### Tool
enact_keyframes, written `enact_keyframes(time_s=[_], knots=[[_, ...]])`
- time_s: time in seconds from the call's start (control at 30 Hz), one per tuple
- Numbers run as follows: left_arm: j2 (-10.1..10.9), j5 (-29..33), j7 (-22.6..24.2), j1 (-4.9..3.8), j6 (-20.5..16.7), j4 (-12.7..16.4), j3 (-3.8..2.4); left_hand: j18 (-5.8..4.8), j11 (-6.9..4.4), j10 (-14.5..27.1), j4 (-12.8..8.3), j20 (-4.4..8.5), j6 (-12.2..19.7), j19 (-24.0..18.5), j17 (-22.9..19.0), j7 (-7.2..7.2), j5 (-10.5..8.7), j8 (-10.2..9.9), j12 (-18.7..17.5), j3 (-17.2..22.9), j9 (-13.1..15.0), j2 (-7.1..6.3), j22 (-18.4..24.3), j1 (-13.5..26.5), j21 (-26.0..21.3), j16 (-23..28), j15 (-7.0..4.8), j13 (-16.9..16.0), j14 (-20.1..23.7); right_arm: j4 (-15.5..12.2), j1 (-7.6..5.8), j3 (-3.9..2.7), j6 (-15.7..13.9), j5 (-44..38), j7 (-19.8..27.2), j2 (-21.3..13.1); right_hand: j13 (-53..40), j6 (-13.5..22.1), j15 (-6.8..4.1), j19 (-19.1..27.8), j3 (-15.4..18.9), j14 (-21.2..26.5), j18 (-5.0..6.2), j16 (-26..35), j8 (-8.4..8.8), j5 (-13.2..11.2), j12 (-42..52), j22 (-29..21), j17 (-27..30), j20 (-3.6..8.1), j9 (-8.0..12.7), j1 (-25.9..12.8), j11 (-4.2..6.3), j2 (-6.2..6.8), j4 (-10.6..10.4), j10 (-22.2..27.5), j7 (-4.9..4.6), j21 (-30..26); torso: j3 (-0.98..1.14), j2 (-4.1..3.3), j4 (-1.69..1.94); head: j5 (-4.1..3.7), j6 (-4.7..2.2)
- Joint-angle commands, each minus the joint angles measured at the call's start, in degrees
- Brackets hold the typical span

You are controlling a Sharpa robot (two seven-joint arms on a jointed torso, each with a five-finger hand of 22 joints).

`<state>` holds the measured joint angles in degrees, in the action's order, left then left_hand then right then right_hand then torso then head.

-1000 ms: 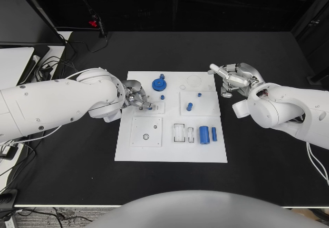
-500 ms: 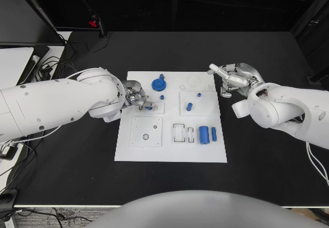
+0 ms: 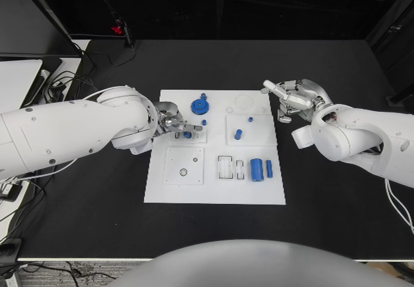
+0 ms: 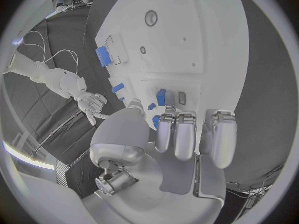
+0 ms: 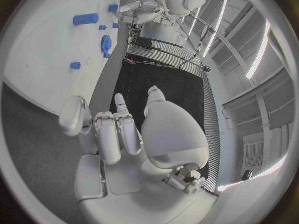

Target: Assemble the parts on the task board

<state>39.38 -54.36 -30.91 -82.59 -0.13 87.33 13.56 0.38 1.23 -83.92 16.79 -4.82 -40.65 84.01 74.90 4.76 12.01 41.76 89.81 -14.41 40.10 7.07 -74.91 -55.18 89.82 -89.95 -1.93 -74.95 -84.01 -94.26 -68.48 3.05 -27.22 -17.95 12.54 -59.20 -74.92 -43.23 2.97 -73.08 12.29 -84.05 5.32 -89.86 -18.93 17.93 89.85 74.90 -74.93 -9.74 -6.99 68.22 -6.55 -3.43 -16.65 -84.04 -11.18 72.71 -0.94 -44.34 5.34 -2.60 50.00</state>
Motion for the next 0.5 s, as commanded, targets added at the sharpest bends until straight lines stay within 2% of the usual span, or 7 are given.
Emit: enact_keyframes(time_s=[0.03, 0.2, 0.3, 0.5], knots=[[0.07, 0.02, 0.98, -0.05, -0.94, 0.17, -0.02, -0.38, 0.42, -6.08, 0.03, -0.5, -0.18, 5.99, 15.1, 0.34, -1.35, 0.34, 0.19, -0.58, 0.14, 0.33, -15.09, 1.06, 0.18, -0.05, 0.55, -15.05, -5.99, -0.06, -0.06, -0.03, 0.01, 0.08, 0.23, 0.04, -15.08, 0.36, 0.42, 0.41, 0.24, -5.95, 0.39, -0.14, -0.2, 0.16, 0.15, 3.12, -15.07, 0.09, -0.08, 0.11, -0.37, -0.6, -0.01, -5.96, 0.01, -0.35, 0.03, -0.01, 0.01, -0.03, 0.0], [0.19, 0.02, 2.02, -0.05, -2.87, 0.32, -0.02, -0.38, 0.37, -6.08, 0.02, -0.51, -0.35, 5.99, 15.1, 0.28, -2.26, 0.81, 0.19, -1.17, 0.48, 0.92, -15.09, 1.93, 0.18, -0.05, 0.56, -15.05, -5.99, 0.0, -0.06, -0.03, 0.07, 0.08, 0.19, 0.1, -15.08, 0.36, 0.42, 0.41, 0.24, -5.95, 0.39, -0.14, -0.2, 0.16, 0.15, 3.12, -15.07, 0.09, -0.08, 0.11, -0.37, -0.6, -0.01, -5.96, 0.01, -0.35, 0.01, 0.02, -0.01, -0.05, 0.0], [0.27, 0.02, 3.07, -0.04, -4.52, 0.52, -0.02, -0.38, 0.23, -6.08, -0.06, -0.49, -0.65, 5.99, 15.1, 0.11, -2.38, 1.83, 0.19, -1.48, 1.34, 1.23, -15.09, 1.87, 0.18, -0.05, 0.5, -15.05, -5.99, 0.04, -0.05, -0.03, 0.08, 0.08, 0.17, 0.1, -15.08, 0.36, 0.42, 0.41, 0.24, -5.95, 0.39, -0.14, -0.2, 0.16, 0.15, 3.12, -15.07, 0.09, -0.08, 0.11, -0.37, -0.6, -0.01, -5.96, 0.01, -0.35, -0.01, -0.03, 0.01, -0.08, 0.0], [0.33, 0.02, 2.43, -0.04, -4.31, 0.53, -0.02, -0.38, 0.13, -6.08, -0.12, -0.45, -0.63, 5.99, 15.1, 0.0, -2.28, 2.57, 0.19, -1.57, 2.07, 1.6, -15.09, 1.49, 0.18, -0.05, 0.42, -15.05, -5.99, 0.08, -0.02, -0.03, 0.07, 0.08, 0.16, 0.11, -15.08, 0.36, 0.42, 0.41, 0.24, -5.95, 0.39, -0.14, -0.2, 0.16, 0.15, 3.12, -15.07, 0.09, -0.08, 0.11, -0.37, -0.6, -0.01, -5.96, 0.01, -0.35, -0.01, -0.01, -0.01, -0.03, 0.0]])
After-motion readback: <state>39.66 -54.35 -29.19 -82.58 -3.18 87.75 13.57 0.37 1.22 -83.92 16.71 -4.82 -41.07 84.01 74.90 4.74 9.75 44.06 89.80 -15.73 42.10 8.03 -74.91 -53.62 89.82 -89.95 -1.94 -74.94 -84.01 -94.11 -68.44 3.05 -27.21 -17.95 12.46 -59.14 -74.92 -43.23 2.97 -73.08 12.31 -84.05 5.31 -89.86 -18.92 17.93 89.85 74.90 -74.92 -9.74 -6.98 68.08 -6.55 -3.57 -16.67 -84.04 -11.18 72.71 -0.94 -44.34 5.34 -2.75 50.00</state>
